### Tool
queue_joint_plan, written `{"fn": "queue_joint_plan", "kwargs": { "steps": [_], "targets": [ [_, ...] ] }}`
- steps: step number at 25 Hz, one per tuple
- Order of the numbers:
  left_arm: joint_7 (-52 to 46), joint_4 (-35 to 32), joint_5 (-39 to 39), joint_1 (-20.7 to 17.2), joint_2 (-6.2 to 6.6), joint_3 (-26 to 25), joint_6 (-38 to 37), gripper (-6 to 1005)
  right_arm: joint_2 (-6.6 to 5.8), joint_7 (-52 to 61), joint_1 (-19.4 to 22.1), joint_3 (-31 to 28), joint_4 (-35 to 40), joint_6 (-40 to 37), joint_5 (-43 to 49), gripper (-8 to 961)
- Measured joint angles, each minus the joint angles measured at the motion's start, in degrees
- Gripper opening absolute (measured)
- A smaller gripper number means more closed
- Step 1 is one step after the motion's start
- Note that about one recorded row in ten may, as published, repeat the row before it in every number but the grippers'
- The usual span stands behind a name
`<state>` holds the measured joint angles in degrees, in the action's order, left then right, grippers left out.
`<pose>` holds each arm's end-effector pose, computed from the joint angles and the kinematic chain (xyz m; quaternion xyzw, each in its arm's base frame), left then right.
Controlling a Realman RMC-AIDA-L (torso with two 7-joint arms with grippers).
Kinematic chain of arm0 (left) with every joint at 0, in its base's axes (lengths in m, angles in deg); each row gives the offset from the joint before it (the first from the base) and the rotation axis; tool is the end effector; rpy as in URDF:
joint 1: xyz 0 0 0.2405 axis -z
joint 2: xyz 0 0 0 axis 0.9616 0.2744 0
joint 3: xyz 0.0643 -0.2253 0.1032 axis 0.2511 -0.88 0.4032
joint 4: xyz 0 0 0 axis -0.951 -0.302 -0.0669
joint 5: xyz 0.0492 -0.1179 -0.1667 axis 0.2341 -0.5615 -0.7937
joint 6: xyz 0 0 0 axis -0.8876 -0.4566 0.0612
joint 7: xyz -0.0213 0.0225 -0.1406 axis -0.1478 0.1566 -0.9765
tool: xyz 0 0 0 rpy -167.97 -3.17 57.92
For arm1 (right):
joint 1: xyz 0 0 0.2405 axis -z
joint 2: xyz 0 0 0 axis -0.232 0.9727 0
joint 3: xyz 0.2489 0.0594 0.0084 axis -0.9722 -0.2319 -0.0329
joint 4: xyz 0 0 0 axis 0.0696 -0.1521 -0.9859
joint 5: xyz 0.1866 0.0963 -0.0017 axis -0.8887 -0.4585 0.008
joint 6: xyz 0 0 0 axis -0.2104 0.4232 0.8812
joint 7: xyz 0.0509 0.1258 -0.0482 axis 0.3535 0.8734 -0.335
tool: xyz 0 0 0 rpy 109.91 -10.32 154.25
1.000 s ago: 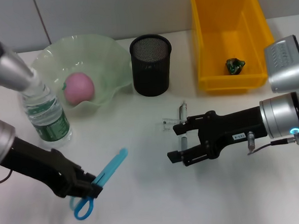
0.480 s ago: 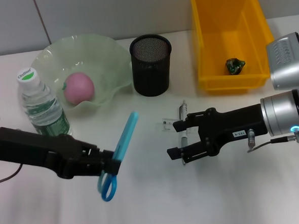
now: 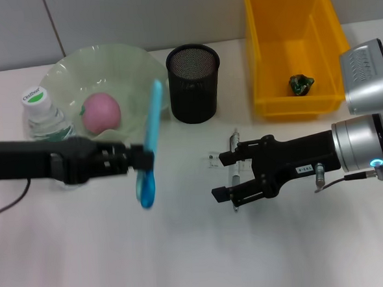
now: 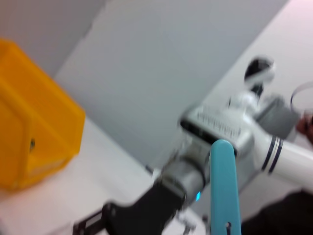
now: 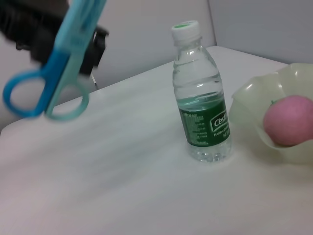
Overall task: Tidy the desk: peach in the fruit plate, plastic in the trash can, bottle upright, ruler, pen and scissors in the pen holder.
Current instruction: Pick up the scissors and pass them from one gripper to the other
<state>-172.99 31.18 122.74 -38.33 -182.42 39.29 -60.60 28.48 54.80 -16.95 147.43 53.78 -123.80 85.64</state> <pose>-0.1972 0.3240 0.0371 0.9008 0.3381 0.2564 0.0926 0.2399 0.3351 -0.0347 -0.9654 0.1950 0.1588 0.0687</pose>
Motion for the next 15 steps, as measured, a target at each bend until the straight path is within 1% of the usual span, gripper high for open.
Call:
{"fn": "queue_joint_plan", "kwargs": {
  "steps": [2, 5, 8, 9, 11, 13, 14, 15],
  "targets": [
    [0.44, 1.71, -1.47, -0.01, 0.18, -2.15, -0.09, 270, 0.01, -0.05, -0.17, 0.0, 0.18, 0.0, 0.0, 827],
    [0.89, 5.09, -4.91, -0.1, 0.77, -3.63, -0.13, 270, 0.13, -0.49, -0.45, 0.0, 0.52, 0.0, -0.01, 827],
    [0.93, 6.56, -6.92, -0.18, 0.91, -3.65, -0.12, 269, 0.25, -1.03, -0.49, -0.01, 0.76, 0.0, -0.05, 827],
    [1.06, 7.96, -8.96, -0.33, 0.93, -3.69, -0.07, 268, 0.5, -1.49, -0.55, -0.28, 0.89, 0.0, -0.09, 827],
    [1.25, 8.83, -10.13, -0.49, 0.94, -3.72, -0.02, 267, 0.62, -1.71, -0.59, -0.44, 0.96, 0.0, -0.11, 827],
    [1.9, 10.44, -12.63, -0.91, 0.95, -3.78, 0.18, 267, 0.97, -2.38, -0.64, -0.84, 1.15, -0.01, -0.15, 826],
    [2.31, 11.59, -14.51, -1.25, 1.01, -3.79, 0.29, 267, 1.52, -3.56, -0.64, -2.0, 1.49, -0.23, -0.19, 826],
    [2.31, 11.59, -14.51, -1.25, 1.01, -3.79, 0.29, 267, 1.52, -3.56, -0.64, -2.0, 1.49, -0.23, -0.19, 826]
  ]
}}
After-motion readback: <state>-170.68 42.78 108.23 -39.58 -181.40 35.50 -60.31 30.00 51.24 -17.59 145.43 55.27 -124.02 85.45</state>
